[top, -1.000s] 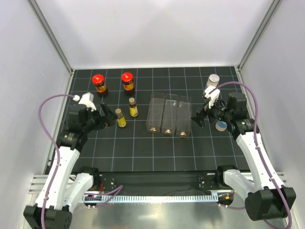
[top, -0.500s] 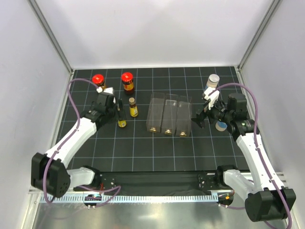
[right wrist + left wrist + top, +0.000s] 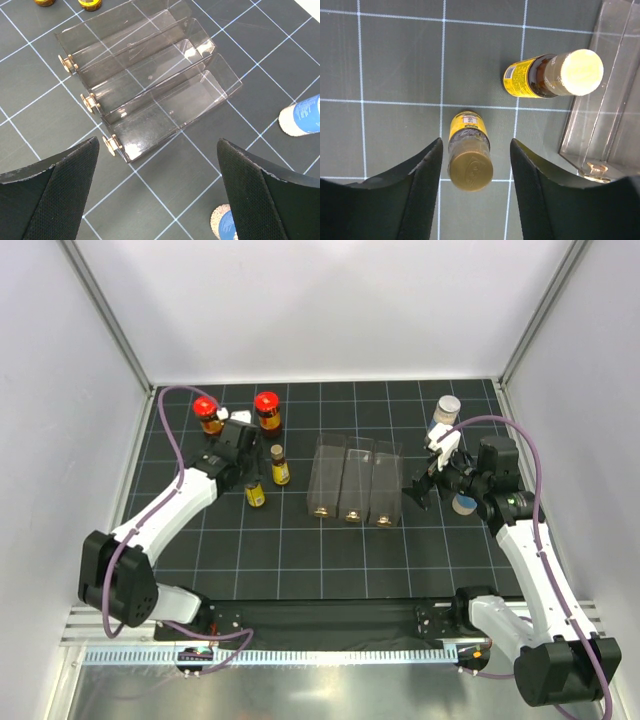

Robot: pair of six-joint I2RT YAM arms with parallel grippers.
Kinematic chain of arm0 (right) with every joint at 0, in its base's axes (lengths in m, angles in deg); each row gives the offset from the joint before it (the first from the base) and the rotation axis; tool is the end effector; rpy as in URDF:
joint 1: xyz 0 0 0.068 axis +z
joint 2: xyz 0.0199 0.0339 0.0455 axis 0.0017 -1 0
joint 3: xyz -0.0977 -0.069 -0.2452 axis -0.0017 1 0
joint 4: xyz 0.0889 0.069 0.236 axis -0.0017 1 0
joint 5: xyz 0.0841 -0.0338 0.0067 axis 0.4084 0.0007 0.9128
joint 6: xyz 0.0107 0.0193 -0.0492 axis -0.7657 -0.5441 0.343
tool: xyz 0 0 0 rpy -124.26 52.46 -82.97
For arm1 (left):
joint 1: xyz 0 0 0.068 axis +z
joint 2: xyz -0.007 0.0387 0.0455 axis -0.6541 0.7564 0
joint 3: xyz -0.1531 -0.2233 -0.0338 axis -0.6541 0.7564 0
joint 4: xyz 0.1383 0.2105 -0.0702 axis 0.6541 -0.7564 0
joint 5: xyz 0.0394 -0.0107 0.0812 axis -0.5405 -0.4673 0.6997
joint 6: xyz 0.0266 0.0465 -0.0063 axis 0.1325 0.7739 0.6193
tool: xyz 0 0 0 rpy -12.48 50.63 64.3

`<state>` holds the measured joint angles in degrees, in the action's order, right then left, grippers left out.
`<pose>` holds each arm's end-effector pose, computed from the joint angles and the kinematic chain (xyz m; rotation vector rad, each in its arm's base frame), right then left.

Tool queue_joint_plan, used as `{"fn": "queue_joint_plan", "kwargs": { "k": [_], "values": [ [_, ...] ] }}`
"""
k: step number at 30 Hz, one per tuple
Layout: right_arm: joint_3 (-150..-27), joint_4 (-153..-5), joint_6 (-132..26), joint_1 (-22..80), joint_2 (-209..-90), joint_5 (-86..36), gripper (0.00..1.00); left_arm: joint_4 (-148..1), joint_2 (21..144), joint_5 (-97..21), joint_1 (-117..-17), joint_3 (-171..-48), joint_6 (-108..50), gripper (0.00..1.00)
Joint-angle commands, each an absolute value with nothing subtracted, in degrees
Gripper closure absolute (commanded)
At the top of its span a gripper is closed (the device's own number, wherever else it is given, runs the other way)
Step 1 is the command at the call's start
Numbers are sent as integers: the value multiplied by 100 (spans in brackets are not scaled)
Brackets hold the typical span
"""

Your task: Organize the condiment bottles

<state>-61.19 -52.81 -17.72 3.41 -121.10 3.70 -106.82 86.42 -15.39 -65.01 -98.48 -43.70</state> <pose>0.1954 0.0331 0.3120 -0.9018 1.8105 0.4008 0.2705 -0.1115 0.2727 -0.1680 2.3893 -0.1079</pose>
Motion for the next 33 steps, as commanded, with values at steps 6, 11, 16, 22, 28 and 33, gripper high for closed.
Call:
{"fn": "queue_joint_plan", "kwargs": {
  "k": [6, 11, 16, 22, 28, 33],
  "values": [
    [-6128, -5376, -1698, 298, -11967, 377, 0, -10680, 8698, -1304, -6599, -10099, -4198, 57],
    [-6128, -5376, -1698, 272, -11959, 395, 0, -10707, 8558, -1321, -6616, -10099, -4102, 89],
    [-6128, -5376, -1716, 228, -11915, 413, 0, -10803, 8163, -1690, -6704, -10134, -3935, 100],
    [-6128, -5402, -1707, 201, -11897, 422, 0, -11418, 7723, -2252, -6836, -10598, -3583, 100],
    [-6128, -5411, -1716, 201, -11888, 404, 1, -11682, 7714, -2849, -7037, -11223, -3547, 100],
    [-6120, -5411, -1725, 184, -11888, 395, 1, -11612, 8240, -2956, -7258, -12082, -3557, 100]
  ]
}}
